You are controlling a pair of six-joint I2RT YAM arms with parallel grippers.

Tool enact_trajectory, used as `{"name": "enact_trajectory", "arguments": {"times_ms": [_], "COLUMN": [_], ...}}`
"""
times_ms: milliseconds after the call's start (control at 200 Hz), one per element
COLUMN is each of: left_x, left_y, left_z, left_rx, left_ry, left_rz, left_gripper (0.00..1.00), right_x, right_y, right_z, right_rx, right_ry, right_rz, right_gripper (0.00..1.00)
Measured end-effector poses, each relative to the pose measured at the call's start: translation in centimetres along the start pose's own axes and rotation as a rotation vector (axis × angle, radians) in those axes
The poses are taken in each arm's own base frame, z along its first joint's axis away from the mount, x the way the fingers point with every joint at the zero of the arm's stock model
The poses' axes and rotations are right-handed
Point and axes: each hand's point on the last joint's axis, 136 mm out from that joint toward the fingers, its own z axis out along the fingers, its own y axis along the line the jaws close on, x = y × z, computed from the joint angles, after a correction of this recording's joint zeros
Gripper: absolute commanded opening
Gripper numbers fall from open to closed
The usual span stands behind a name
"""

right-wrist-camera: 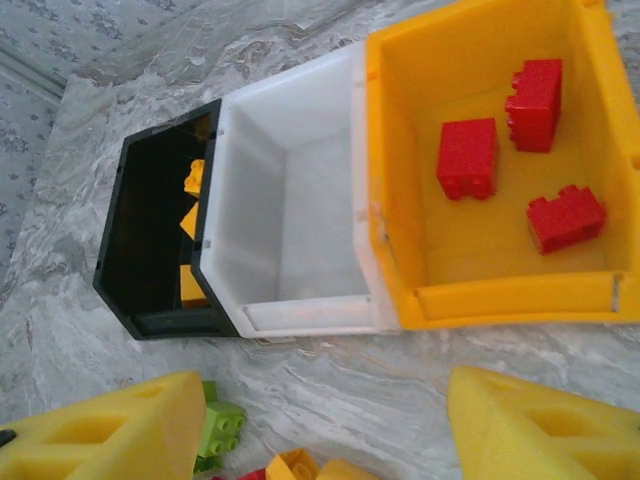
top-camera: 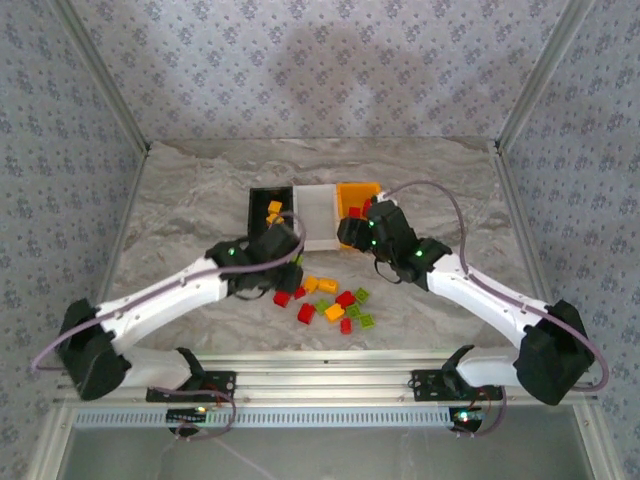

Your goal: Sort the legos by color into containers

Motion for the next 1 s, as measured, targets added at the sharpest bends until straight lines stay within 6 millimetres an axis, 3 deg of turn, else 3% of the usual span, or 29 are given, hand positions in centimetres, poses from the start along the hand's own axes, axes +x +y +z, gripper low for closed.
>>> {"name": "enact_trajectory", "arguments": {"times_ms": [175,325,420,520,655,755,800,924,999], "left_x": [-7.7,-10.1,-10.9,-11.4,-12.7,-13.1,-13.0,-11.8,-10.1], "left_y": [-0.7,-0.4,-0.2,-0.6,-1.9,-2.9,-3.3,-4.2,-4.9], "left_z": [4.8,10.0,12.5,13.1,12.0,10.0,8.3,2.7,-1.1], "left_rx": [-0.02,-0.046,-0.055,-0.05,-0.021,0.021,0.051,0.138,0.203], "left_ry": [-0.025,0.017,0.041,0.04,0.0,-0.036,-0.064,-0.157,-0.222], "left_rz": [-0.004,-0.013,-0.023,-0.019,-0.007,-0.014,-0.016,-0.034,-0.031], "left_gripper": [0.28,0.33,0.53,0.69,0.83,0.92,0.99,0.99,0.99], "right_x": [1.8,2.9,3.5,4.1,5.2,6.1,6.5,8.1,9.5], "right_y": [-2.1,-3.4,-3.9,-4.4,-5.1,-5.8,-6.1,-6.5,-6.7], "right_z": [-0.9,-1.8,-2.3,-2.6,-2.8,-2.8,-2.8,-2.3,-1.7], "right_rx": [0.036,0.055,0.062,0.071,0.091,0.113,0.122,0.146,0.163], "right_ry": [0.028,0.046,0.055,0.066,0.095,0.119,0.132,0.19,0.24], "right_rz": [0.019,0.031,0.038,0.043,0.05,0.051,0.048,0.033,0.016], "right_gripper": [0.67,0.67,0.69,0.7,0.7,0.69,0.69,0.68,0.66]}}
